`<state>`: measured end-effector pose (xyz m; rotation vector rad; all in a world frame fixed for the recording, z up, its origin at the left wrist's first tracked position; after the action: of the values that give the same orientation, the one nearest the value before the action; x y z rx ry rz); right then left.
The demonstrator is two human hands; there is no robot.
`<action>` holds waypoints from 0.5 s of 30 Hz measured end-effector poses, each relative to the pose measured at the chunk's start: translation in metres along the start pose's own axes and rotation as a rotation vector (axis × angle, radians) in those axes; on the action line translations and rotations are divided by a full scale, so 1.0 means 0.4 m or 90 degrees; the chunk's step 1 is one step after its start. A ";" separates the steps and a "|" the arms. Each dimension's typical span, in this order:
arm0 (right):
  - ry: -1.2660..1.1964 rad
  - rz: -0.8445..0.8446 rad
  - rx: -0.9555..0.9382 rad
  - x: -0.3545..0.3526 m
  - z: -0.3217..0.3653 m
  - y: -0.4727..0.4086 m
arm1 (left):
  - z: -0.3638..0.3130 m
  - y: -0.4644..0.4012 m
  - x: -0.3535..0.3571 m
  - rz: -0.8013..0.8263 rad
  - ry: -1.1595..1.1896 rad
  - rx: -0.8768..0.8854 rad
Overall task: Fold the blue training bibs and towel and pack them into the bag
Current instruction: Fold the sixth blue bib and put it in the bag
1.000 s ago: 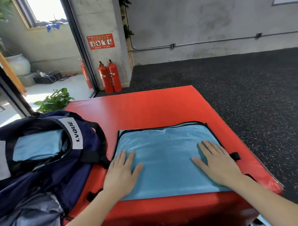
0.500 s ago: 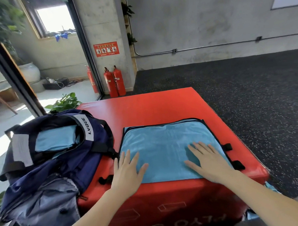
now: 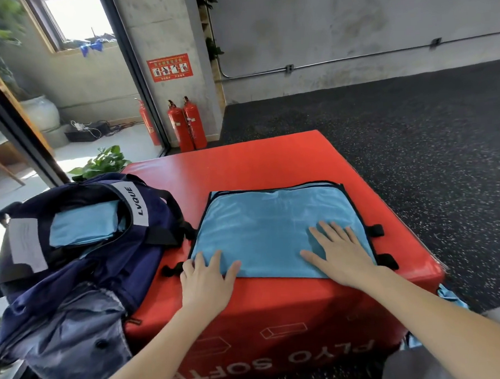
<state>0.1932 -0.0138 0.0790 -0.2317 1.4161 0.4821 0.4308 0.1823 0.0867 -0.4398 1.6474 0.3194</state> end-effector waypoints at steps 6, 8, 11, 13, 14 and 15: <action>0.071 -0.029 0.030 -0.035 -0.005 -0.063 | 0.031 -0.159 0.014 0.004 0.006 0.050; 0.085 -0.035 0.024 -0.044 -0.006 -0.085 | 0.031 -0.217 0.016 0.011 0.009 0.067; 0.060 -0.023 0.029 -0.057 -0.003 -0.112 | 0.029 -0.311 0.012 0.025 0.014 0.111; 0.033 -0.013 0.025 -0.068 0.010 -0.122 | 0.033 -0.380 0.007 0.044 0.025 0.144; 0.024 -0.013 0.017 -0.073 0.018 -0.125 | 0.034 -0.415 0.005 0.056 0.032 0.160; 0.017 -0.017 0.006 -0.078 0.027 -0.129 | 0.037 -0.452 0.004 0.066 0.035 0.176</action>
<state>0.2237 -0.0603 0.1047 -0.2497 1.4392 0.4516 0.5272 0.0287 0.0917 -0.1557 1.7412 0.1530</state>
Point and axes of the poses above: each hand's wrist, its own y-axis away from the middle knuckle, its own x-axis out of the palm, z = x × y, the point moved 5 cm from there along -y, towards the middle knuckle, and after that the axes turned 15 degrees about x, right-handed, at the moved point
